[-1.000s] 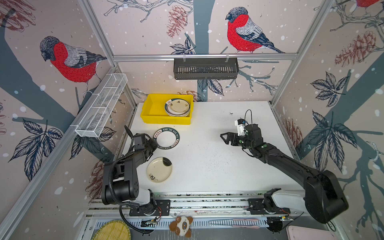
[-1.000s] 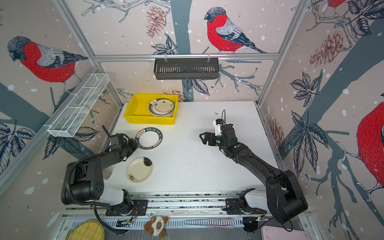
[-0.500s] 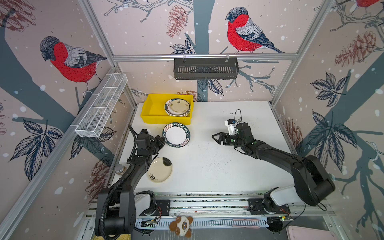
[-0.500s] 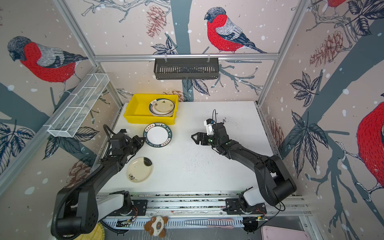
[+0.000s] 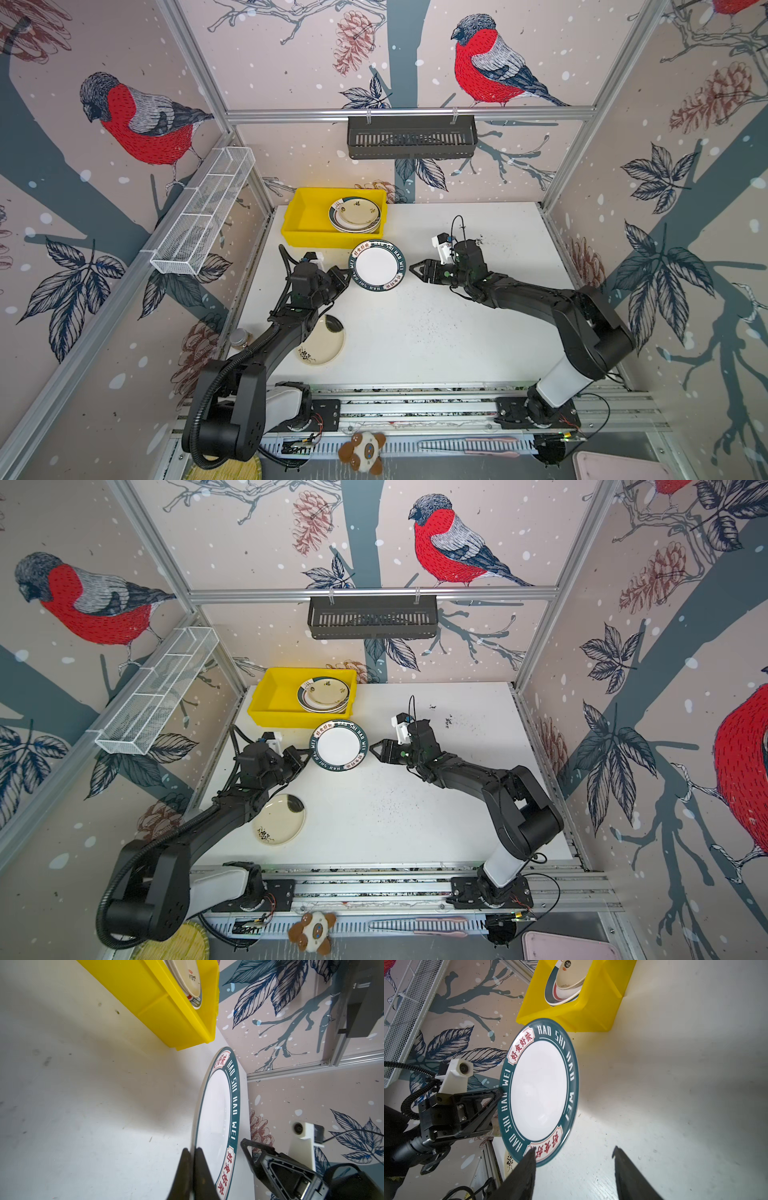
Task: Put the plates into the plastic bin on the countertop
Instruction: 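Close the right gripper on the upright plate's rim while the left holds it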
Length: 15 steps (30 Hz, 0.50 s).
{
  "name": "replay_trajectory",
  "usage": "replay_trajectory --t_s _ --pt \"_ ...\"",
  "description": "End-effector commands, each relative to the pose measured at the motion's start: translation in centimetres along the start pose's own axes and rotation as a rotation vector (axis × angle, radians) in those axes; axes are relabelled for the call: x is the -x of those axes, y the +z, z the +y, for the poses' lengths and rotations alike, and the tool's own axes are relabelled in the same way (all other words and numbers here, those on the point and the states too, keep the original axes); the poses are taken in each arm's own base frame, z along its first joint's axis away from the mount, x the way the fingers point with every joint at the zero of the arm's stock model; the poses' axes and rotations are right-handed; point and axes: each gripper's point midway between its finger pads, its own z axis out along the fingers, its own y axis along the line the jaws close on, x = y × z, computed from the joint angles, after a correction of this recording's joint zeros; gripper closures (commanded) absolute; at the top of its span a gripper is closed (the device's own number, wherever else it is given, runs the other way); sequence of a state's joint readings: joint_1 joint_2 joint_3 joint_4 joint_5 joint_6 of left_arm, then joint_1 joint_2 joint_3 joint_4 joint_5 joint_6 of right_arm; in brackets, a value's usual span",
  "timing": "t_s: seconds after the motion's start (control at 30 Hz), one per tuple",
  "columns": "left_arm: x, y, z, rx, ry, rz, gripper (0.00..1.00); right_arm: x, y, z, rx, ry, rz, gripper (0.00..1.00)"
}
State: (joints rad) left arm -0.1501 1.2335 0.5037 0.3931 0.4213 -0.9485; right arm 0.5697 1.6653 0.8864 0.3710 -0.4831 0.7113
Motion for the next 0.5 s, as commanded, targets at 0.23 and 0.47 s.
replay_trajectory --t_s 0.23,0.47 --pt "0.2 2.4 -4.3 -0.146 0.071 0.034 1.00 1.2 1.3 1.3 0.041 0.024 -0.043 0.52" --pt "0.2 3.1 -4.0 -0.137 0.101 0.045 1.00 1.7 2.3 1.2 0.039 0.052 -0.037 0.67"
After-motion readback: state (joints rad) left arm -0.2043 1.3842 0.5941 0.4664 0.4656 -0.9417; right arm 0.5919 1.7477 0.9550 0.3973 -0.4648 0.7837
